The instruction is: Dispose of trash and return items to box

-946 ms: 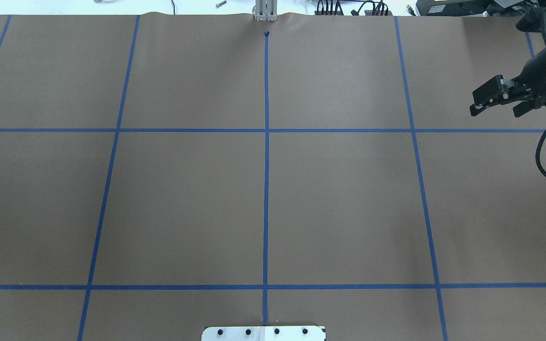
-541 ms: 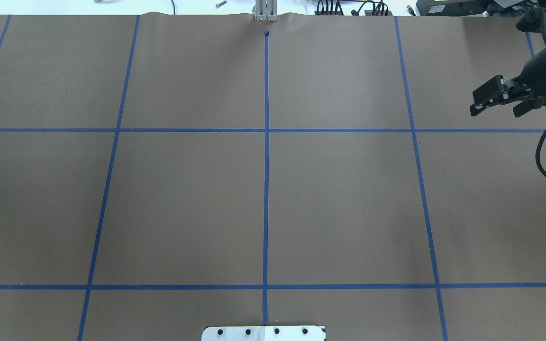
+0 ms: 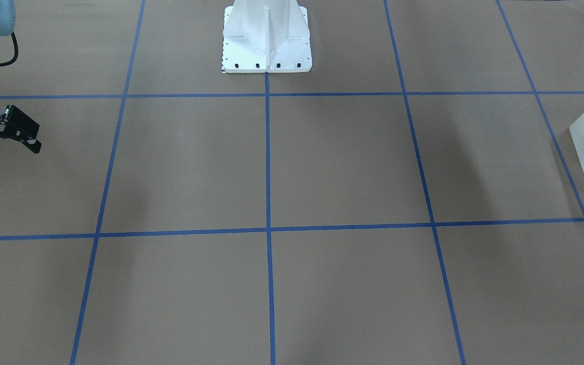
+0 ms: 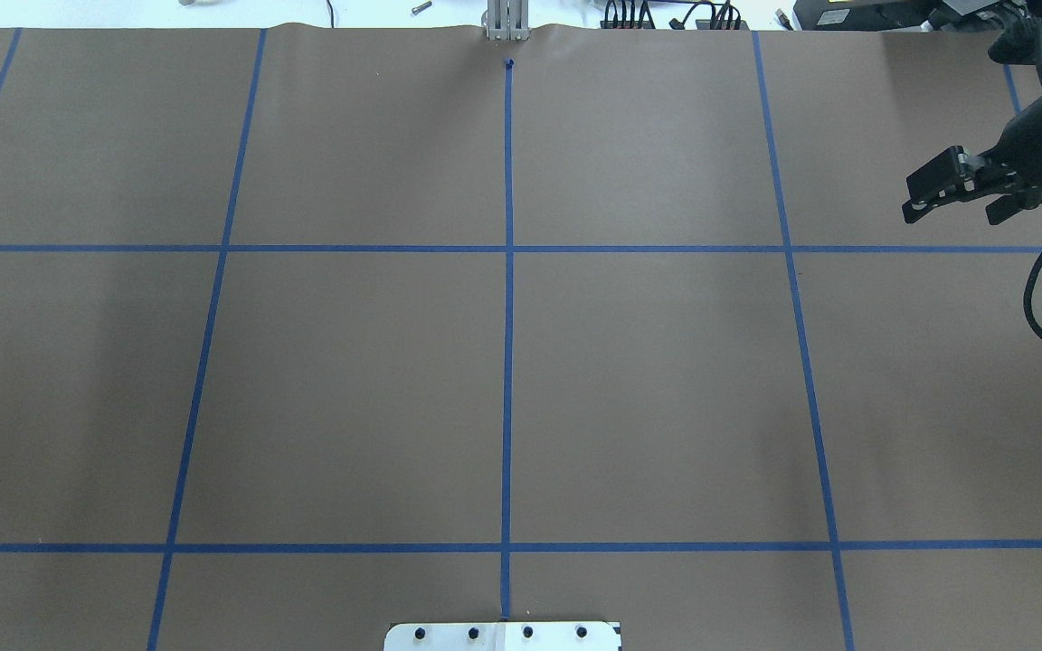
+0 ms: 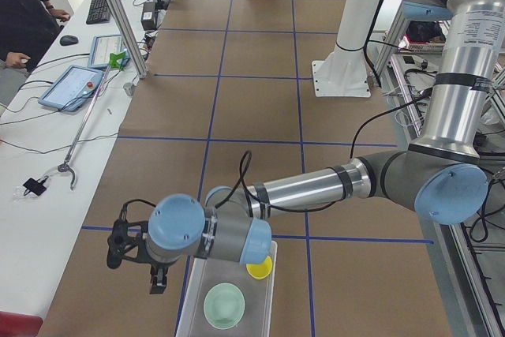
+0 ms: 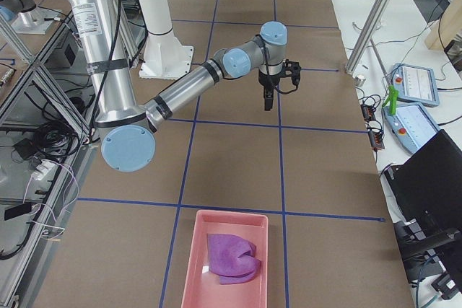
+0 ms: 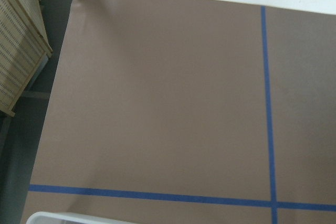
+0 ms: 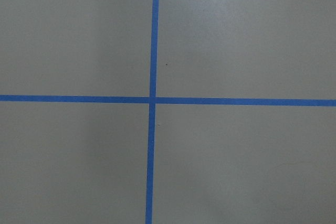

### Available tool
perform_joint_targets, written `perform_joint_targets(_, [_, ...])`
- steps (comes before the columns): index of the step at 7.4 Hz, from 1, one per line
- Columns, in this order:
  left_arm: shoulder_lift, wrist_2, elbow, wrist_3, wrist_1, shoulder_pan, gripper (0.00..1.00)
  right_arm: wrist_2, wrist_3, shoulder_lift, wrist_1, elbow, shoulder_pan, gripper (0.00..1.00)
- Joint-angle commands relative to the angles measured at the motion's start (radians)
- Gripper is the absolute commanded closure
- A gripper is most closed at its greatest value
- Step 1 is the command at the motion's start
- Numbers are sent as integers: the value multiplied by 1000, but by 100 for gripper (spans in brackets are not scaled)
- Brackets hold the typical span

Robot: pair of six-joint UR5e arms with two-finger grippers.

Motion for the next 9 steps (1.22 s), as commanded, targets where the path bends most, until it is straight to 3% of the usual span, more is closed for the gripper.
perform_joint_targets(1, [61, 38, -277, -89, 178, 69, 1, -9, -11, -7, -2, -21, 10, 0])
perform_joint_targets(3, [98, 36, -392, -253, 172, 205, 1, -3, -95, -41, -5, -40, 59, 0])
perform_joint_targets(7, [152, 48, -425, -186, 168, 333, 1, 17, -358, -176, -2, -142, 242, 0])
perform_joint_targets(9, [215, 78, -422, -127, 166, 332, 1, 115, -599, -176, 8, -352, 404, 0])
